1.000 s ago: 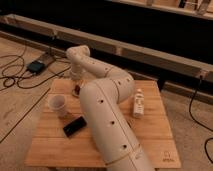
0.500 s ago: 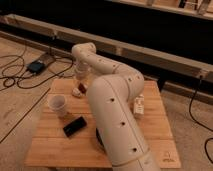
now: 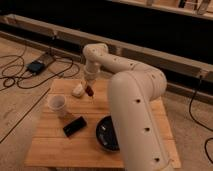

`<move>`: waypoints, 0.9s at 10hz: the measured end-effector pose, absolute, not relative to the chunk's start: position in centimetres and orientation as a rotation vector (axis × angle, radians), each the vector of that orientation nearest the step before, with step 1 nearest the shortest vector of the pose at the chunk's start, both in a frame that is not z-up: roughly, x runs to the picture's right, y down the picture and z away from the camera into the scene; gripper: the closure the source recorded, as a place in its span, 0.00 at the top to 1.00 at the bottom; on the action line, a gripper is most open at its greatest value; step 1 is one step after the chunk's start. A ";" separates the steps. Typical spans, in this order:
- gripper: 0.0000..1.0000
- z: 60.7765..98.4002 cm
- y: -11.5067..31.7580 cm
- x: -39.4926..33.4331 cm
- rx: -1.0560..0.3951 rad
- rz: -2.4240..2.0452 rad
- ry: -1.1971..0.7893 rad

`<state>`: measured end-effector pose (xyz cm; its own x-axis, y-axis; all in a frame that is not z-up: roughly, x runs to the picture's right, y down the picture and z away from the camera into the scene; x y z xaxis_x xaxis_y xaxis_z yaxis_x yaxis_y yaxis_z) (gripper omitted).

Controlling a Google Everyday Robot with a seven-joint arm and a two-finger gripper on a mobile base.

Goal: Place the pepper in the ceramic bowl

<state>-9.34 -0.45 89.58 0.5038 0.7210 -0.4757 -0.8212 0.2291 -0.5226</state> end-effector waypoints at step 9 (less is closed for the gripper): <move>0.00 82.6 7.6 -1.8 -0.857 1.123 0.159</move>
<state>-1.83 7.57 82.56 0.4576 0.7239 -0.5164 -0.8389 0.1591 -0.5205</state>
